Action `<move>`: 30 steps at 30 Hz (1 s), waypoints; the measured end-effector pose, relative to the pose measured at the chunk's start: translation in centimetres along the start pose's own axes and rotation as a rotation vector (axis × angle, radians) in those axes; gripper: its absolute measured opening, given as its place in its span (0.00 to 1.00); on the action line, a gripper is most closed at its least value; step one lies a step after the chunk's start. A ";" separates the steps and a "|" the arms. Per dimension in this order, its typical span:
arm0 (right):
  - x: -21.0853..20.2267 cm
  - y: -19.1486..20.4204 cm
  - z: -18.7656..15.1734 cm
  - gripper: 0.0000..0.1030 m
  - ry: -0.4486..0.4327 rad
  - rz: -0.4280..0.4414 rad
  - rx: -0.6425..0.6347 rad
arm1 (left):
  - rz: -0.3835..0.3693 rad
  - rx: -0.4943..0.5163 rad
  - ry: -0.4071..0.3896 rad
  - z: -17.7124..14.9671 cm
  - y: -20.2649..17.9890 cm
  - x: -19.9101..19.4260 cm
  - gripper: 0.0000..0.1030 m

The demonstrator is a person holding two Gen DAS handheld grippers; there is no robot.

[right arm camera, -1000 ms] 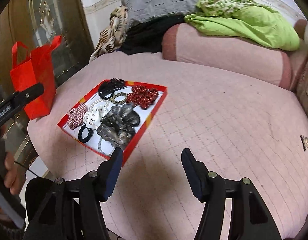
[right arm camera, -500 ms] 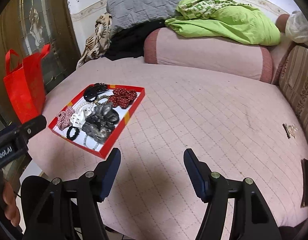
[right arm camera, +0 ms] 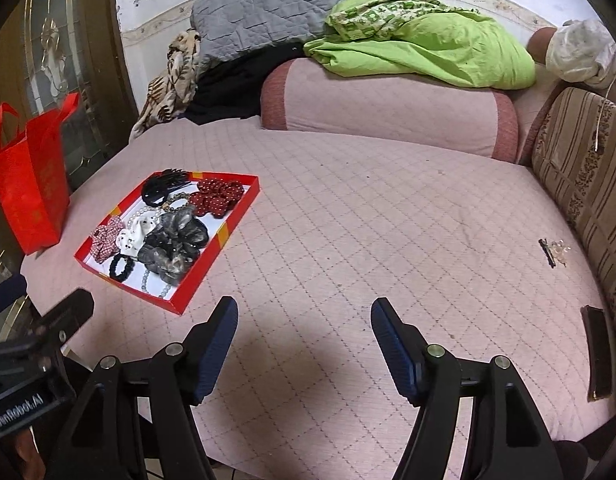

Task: Organize jewelry

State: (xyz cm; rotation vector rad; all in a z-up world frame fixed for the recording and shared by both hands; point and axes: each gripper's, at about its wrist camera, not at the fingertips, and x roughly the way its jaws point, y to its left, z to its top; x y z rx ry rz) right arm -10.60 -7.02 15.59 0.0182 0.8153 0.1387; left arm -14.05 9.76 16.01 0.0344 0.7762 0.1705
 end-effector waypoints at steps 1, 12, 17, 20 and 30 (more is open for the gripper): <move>0.0 0.0 0.0 0.72 0.000 -0.004 0.000 | -0.006 0.001 0.006 -0.1 0.0 0.1 0.98; 0.7 0.6 -0.2 0.74 0.025 -0.026 -0.019 | -0.041 -0.024 0.059 -0.7 0.5 1.3 0.98; 1.2 0.6 -0.3 0.75 0.041 -0.036 -0.021 | -0.051 -0.022 0.071 -0.9 0.5 1.7 0.98; 1.5 0.7 -0.4 0.75 0.051 -0.041 -0.020 | -0.054 -0.021 0.077 -0.9 0.4 2.0 0.98; 2.4 0.9 -0.7 0.75 0.079 -0.048 -0.030 | -0.070 -0.017 0.113 -1.4 0.3 3.1 0.98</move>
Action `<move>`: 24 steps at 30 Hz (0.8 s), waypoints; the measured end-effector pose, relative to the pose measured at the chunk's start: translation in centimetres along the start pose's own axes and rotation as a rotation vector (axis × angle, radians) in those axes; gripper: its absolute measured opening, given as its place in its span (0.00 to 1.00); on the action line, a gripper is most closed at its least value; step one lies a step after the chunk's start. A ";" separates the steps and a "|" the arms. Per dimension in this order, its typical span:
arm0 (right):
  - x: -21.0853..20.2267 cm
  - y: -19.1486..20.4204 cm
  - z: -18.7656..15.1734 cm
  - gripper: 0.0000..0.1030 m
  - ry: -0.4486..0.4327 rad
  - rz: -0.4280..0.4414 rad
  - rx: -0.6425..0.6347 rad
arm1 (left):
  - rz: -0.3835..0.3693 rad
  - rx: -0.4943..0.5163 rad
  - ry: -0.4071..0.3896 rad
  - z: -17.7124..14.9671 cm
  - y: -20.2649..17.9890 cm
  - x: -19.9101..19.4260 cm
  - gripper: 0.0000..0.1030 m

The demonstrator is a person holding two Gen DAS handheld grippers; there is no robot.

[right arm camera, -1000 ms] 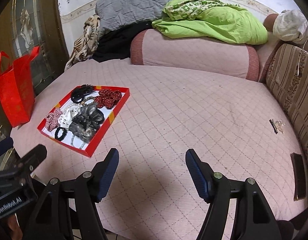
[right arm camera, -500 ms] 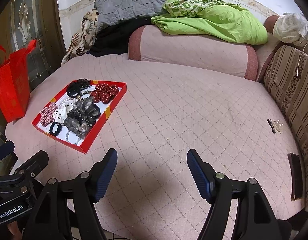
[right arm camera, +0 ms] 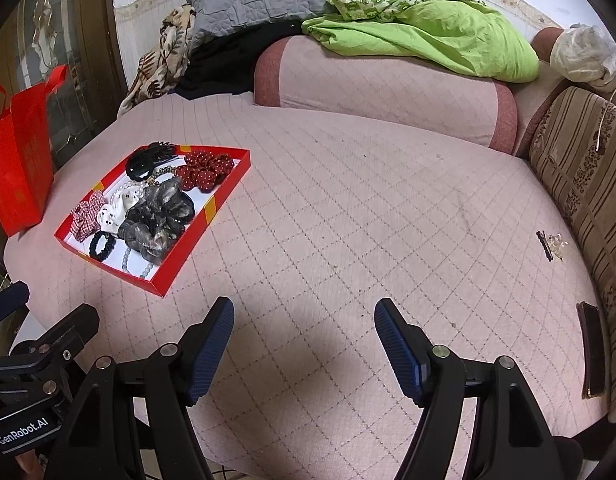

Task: Organize jewelry

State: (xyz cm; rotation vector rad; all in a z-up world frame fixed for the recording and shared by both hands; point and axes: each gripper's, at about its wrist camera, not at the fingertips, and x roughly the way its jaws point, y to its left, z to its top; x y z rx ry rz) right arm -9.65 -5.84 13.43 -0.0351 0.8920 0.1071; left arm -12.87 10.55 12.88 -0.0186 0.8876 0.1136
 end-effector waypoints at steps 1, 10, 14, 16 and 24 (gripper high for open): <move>0.1 0.0 0.0 0.75 0.003 -0.001 -0.001 | 0.000 0.001 0.004 0.0 0.0 0.1 0.98; 1.0 0.5 -0.2 0.75 0.030 -0.007 -0.017 | -0.007 -0.012 0.027 -0.2 0.3 1.0 0.98; 1.4 0.8 -0.4 0.75 0.041 -0.009 -0.027 | -0.013 -0.021 0.038 -0.2 0.5 1.3 0.98; 1.6 0.9 -0.5 0.75 0.047 -0.009 -0.030 | -0.017 -0.026 0.045 -0.2 0.7 1.5 0.98; 2.2 1.4 -0.7 0.75 0.065 -0.011 -0.039 | -0.024 -0.037 0.065 -0.3 1.0 2.3 0.98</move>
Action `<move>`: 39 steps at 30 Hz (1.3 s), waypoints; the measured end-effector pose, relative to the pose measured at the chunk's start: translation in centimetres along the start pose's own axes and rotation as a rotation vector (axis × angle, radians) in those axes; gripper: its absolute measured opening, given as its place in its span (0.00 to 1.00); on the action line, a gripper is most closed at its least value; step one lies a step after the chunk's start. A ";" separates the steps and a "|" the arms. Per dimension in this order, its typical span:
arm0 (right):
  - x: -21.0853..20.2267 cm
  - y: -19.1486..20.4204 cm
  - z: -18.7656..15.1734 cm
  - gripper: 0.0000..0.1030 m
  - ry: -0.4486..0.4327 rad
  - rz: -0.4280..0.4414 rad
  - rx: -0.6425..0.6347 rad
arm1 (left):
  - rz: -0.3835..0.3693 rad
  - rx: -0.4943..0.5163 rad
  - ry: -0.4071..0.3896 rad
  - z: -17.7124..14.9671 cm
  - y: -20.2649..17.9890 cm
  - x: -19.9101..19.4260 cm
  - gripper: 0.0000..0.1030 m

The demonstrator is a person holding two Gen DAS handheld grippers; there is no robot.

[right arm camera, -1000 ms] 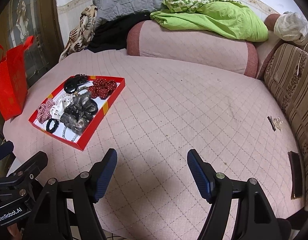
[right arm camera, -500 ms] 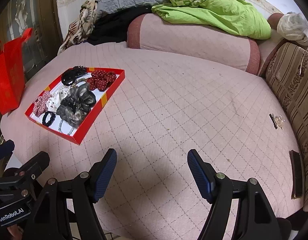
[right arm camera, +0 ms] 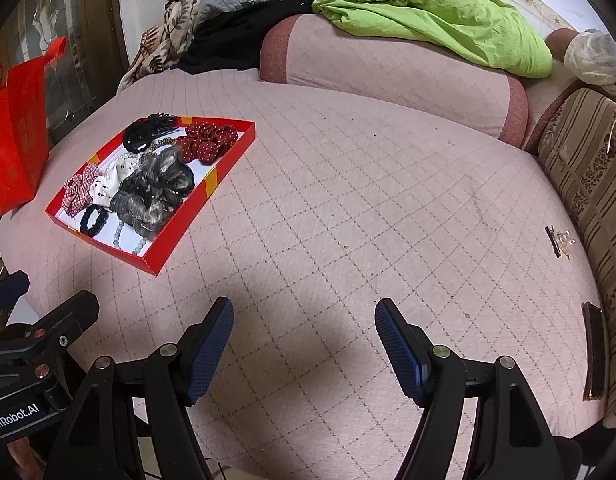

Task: Organize jewelry

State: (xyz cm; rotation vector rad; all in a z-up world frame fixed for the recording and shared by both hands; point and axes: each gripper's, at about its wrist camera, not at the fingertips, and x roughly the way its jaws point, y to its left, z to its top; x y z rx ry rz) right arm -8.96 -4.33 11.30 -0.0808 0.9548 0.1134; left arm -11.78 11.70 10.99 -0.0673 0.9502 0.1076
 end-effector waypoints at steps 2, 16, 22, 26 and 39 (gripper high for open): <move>0.2 0.1 0.0 0.75 0.004 0.001 -0.003 | -0.001 -0.001 0.004 0.0 0.0 0.1 0.98; 1.1 0.6 -0.2 0.75 0.027 0.001 -0.007 | 0.008 -0.001 0.033 -0.1 0.4 1.4 0.98; 1.4 0.7 -0.2 0.76 0.034 0.004 -0.007 | 0.011 -0.002 0.042 -0.2 0.6 1.8 0.98; 1.6 0.8 -0.2 0.76 0.039 0.002 -0.006 | 0.011 -0.003 0.046 -0.2 0.6 1.9 0.98; 2.0 1.3 -0.4 0.76 0.050 0.012 -0.008 | 0.015 -0.002 0.053 -0.2 0.8 2.3 0.98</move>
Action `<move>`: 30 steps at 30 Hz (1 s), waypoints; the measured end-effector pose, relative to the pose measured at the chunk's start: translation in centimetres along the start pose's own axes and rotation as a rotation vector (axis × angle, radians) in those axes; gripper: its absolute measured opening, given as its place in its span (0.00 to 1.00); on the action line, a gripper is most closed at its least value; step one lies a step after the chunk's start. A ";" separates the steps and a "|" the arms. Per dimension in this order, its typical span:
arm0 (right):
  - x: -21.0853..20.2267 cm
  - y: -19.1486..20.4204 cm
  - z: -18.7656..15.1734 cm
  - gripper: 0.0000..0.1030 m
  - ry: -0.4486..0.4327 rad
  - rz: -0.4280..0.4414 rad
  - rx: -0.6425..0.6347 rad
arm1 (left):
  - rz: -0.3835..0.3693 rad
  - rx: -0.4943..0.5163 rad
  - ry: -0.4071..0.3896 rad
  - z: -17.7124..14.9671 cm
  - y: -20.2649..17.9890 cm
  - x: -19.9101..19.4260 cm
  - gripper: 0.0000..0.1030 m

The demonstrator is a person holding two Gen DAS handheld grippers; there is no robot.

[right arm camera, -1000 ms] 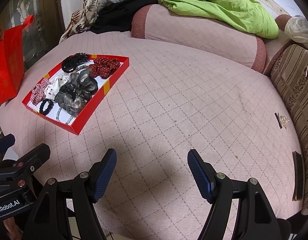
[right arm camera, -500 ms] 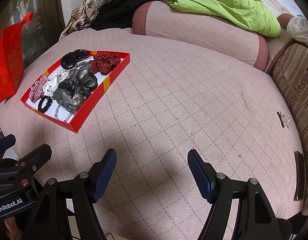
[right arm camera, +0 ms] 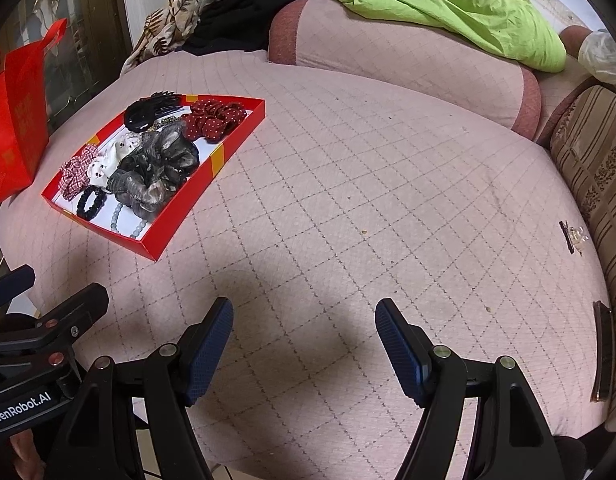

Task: Organize jewelry

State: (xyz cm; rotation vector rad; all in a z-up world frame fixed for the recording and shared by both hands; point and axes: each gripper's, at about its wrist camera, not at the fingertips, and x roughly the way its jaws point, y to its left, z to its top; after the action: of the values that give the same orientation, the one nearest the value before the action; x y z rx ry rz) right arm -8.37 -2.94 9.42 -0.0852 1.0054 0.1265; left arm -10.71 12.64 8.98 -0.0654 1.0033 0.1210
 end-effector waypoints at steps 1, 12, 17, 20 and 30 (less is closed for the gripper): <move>0.0 0.0 0.0 0.76 0.000 0.000 0.000 | 0.000 0.000 0.000 0.0 0.0 0.0 0.98; 0.2 0.0 0.0 0.76 0.002 0.000 -0.003 | 0.000 -0.001 0.000 0.0 0.1 0.2 0.98; 0.2 0.2 -0.1 0.76 0.001 -0.001 -0.007 | 0.004 -0.008 0.000 0.1 0.3 0.3 0.98; 0.2 0.4 -0.2 0.76 0.002 -0.001 -0.009 | 0.006 -0.011 0.000 0.0 0.4 0.3 0.98; -0.1 0.8 -0.1 0.76 0.000 0.001 -0.022 | 0.007 -0.018 -0.002 0.0 0.6 0.3 0.98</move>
State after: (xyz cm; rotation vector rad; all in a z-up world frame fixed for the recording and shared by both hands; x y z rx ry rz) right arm -8.60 -2.16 9.42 -0.1052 1.0040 0.1383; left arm -10.65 13.24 8.76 -0.0778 1.0004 0.1365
